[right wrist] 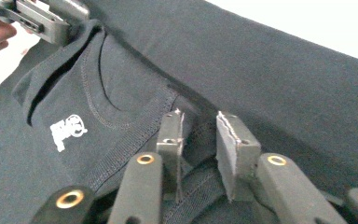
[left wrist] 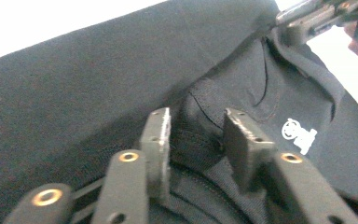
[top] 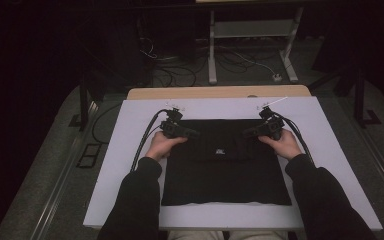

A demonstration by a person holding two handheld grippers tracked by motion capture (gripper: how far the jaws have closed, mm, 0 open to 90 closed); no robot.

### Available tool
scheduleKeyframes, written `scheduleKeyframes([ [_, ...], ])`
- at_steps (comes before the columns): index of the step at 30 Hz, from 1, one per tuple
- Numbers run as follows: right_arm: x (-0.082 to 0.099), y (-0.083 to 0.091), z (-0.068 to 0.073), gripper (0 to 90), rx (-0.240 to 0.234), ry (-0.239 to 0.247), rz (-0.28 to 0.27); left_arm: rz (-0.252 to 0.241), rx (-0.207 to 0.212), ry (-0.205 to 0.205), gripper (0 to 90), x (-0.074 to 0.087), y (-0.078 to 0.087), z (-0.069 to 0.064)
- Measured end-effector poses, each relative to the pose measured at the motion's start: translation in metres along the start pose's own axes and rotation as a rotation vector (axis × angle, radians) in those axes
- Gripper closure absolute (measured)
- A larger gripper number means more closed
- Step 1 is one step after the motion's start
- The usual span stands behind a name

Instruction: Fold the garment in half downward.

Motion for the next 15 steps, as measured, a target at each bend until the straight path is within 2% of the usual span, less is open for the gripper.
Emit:
scheduleKeyframes([
  [3, 0.0002, -0.0002, 0.0006, 82.0, 0.012, 0.016, 0.004, 0.010, 0.005, 0.009, 72.7, 0.0009, -0.0015, -0.0001],
  [6, 0.0002, 0.0008, 0.0016, 84.7, 0.025, 0.028, 0.005, 0.024, 0.018, 0.015, 79.4, 0.0024, -0.0029, -0.0007],
  [11, -0.0002, 0.0045, 0.0040, 86.1, 0.011, 0.028, 0.002, 0.025, 0.034, 0.026, 81.7, 0.0015, 0.0011, -0.0022],
  [15, -0.0019, 0.0097, 0.0058, 86.5, -0.024, 0.019, -0.020, 0.016, 0.036, 0.012, 82.2, -0.0007, 0.0066, -0.0059],
])
Point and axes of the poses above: each handheld gripper's, and its own axes: y roughly backward along the jaws, x roughly out of its underside, z roughly to its left, the point moved 5 cm from there along -y, roughly forward along the jaws
